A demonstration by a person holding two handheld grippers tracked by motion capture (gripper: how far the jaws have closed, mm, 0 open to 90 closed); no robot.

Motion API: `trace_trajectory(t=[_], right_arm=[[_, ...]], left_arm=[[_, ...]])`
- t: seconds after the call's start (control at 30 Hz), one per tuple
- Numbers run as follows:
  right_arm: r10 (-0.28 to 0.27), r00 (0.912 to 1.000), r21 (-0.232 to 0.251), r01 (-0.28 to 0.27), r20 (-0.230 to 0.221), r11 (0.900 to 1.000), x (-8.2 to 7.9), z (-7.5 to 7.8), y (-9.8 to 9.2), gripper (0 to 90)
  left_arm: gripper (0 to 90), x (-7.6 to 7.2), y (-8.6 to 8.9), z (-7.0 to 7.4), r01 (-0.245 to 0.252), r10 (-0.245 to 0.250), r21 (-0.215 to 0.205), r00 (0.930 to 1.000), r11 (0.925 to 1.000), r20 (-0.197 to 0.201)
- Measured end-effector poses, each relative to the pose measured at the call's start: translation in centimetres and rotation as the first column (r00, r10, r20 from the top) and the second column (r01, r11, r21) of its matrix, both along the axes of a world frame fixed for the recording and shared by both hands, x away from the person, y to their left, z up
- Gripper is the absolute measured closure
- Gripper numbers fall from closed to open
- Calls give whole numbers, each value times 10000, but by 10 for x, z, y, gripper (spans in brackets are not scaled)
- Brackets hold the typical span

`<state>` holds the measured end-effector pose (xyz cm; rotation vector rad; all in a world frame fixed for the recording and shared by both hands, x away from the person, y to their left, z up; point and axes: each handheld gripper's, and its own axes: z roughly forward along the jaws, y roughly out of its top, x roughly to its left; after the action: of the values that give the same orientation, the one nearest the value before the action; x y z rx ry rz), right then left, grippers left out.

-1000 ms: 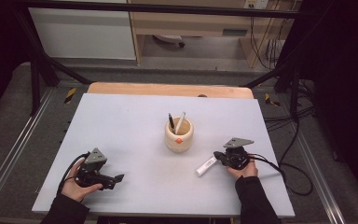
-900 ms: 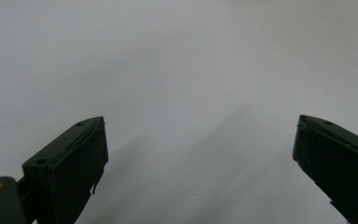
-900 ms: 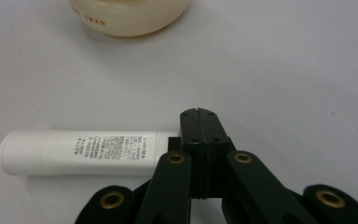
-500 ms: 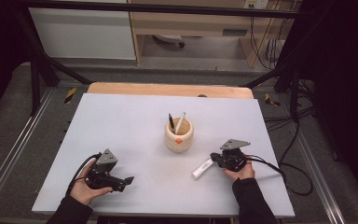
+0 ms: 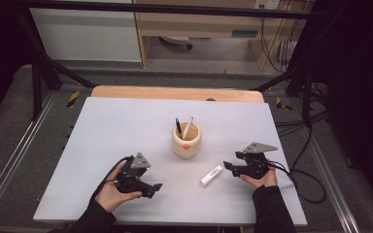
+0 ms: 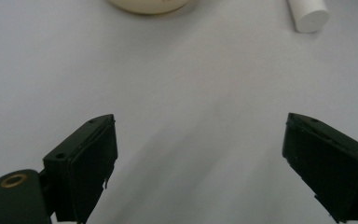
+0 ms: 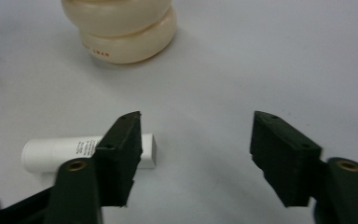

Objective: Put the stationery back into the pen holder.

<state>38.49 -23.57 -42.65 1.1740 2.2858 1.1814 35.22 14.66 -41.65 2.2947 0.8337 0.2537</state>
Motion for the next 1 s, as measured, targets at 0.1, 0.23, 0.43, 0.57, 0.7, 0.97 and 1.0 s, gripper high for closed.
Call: trace_trajectory(t=[0.1, 0.23, 0.43, 0.57, 0.7, 0.97, 1.0], right_arm=[[197, 9997, -17, -198, -114, 9998, -4, -1, -1, 204], [544, 9978, -241, -554, -379, 9982, -9, -2, -3, 115], [812, 9946, -532, -846, -644, 9950, -13, -5, -5, 38], [721, 9949, -662, -768, -708, 9948, -15, -8, -6, 13], [857, 9947, -1020, -912, -566, 9906, -17, -9, -8, 8], [939, 9943, -1226, -995, -506, 9875, -18, -10, -8, 8], [959, 9942, -1222, -1011, -479, 9873, -18, -9, -9, 8]], left_arm=[[121, 1, -22, 4, 369, -369, 168, 9993, 9992, 18], [141, 4, -47, 10, 730, -731, 428, 9973, 9964, 2], [162, 10, -80, 14, 1123, -1116, 725, 9937, 9910, -140], [174, 12, -101, 13, 1364, -1356, 1025, 9907, 9853, -142], [213, 13, -120, 11, 1615, -1605, 1198, 9869, 9796, -181], [342, 21, -145, 2, 1728, -1656, 1422, 9843, 9746, -615], [362, 22, -147, 1, 1722, -1638, 1450, 9841, 9743, -681]])
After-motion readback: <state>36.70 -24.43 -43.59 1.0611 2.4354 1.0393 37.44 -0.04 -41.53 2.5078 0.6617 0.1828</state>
